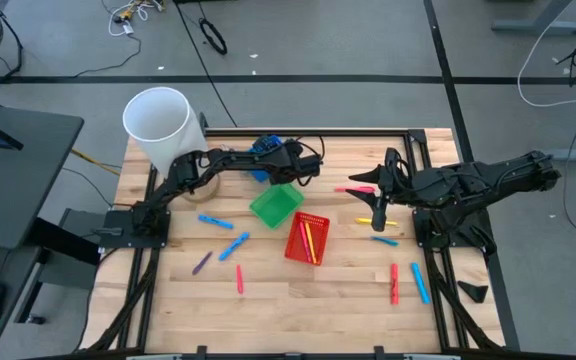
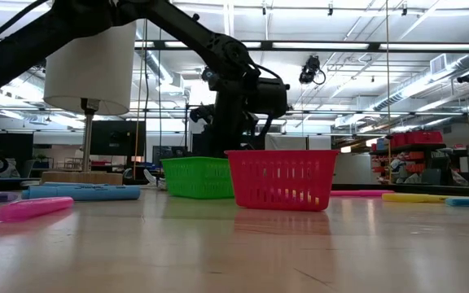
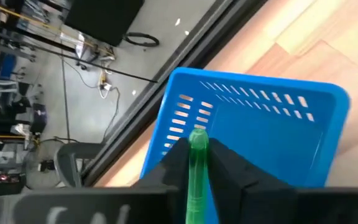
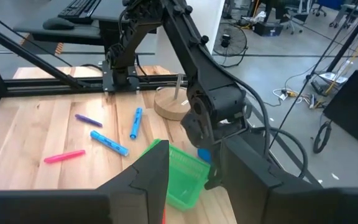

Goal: Pick & Place Markers
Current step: Put the small green pen into the blue bin, then put the small blue pen into the blue bin

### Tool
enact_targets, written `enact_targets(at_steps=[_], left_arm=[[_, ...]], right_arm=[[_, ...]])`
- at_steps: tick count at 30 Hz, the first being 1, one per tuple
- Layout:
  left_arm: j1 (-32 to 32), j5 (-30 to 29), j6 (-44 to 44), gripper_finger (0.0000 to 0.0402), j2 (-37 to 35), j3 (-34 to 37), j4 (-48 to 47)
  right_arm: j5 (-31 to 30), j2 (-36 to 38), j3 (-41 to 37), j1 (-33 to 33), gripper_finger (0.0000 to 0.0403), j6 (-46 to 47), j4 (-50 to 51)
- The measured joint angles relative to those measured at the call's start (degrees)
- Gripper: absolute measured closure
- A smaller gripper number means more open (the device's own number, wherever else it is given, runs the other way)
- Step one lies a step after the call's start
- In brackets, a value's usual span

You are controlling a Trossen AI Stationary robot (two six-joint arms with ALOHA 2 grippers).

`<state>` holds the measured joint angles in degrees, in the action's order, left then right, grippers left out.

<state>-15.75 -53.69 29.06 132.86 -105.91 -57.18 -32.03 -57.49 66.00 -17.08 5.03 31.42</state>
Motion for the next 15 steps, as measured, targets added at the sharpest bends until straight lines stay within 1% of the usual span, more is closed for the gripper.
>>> enact_targets(at_steps=[4,7,11,15], left_arm=[[-0.1,-0.2,-0.2,0.0278,0.0,0.0,0.1],[-0.1,-0.3,-0.2,0.0244,-0.3,0.0,0.4],[0.0,-0.2,-0.2,0.0222,-0.5,0.0,0.9],[0.6,-0.2,-1.5,0.0218,-0.6,0.0,4.2]], right_arm=[[0.0,0.0,0.0,0.0,0.0254,-0.5,0.0],[0.0,0.0,0.0,0.0,0.0254,-1.0,0.0],[0.0,0.0,0.0,0.0,0.0254,-1.0,0.0],[0.0,0.0,0.0,0.0,0.0254,-1.0,0.0]])
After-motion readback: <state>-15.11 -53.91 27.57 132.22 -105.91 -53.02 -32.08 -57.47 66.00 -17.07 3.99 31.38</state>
